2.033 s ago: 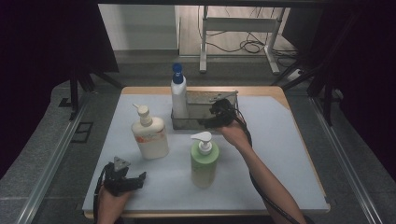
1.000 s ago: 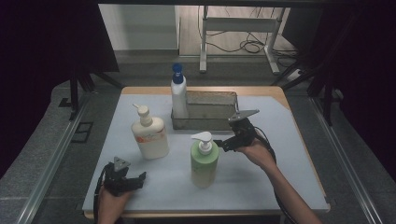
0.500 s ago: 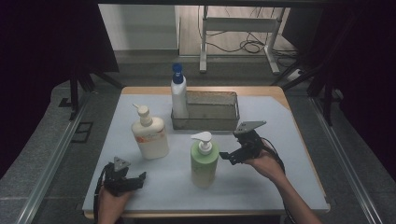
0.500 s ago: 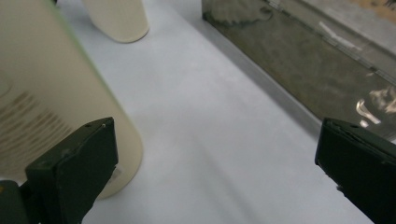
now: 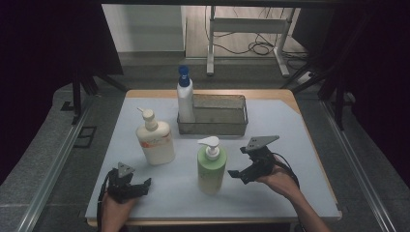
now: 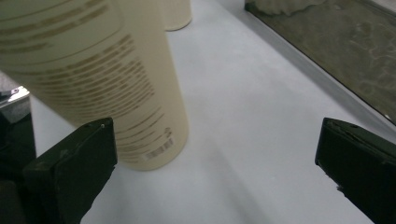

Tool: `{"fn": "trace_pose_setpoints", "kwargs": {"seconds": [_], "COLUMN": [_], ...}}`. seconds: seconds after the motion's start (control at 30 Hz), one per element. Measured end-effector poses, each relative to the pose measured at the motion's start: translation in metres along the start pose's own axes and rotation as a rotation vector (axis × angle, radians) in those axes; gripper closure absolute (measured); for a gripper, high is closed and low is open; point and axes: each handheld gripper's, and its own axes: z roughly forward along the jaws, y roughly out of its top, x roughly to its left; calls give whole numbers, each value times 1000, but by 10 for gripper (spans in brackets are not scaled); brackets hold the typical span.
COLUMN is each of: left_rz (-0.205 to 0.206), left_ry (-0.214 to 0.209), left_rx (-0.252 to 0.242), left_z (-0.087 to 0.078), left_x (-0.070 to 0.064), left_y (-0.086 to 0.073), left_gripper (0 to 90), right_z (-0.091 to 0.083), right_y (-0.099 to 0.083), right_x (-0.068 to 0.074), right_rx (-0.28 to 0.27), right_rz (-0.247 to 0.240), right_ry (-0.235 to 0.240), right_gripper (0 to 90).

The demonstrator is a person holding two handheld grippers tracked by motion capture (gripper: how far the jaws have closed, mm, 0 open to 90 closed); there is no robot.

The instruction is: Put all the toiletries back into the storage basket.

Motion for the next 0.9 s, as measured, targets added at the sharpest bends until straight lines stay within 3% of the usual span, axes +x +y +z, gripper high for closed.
{"fn": "trace_pose_setpoints", "kwargs": {"seconds": [0.5,0.9], "left_rz": [0,0], "left_ry": [0,0], "left_rx": [1,0], "left_z": [0,0], "left_x": [0,0], "left_y": [0,0], "left_gripper": [120,120], "right_z": [5,17], "right_y": [11,24], "right_x": [30,45], "right_rx": [-12,-13], "right_rz": [-54,-88], "right_ry": [70,89], "right_gripper": [0,0]}}
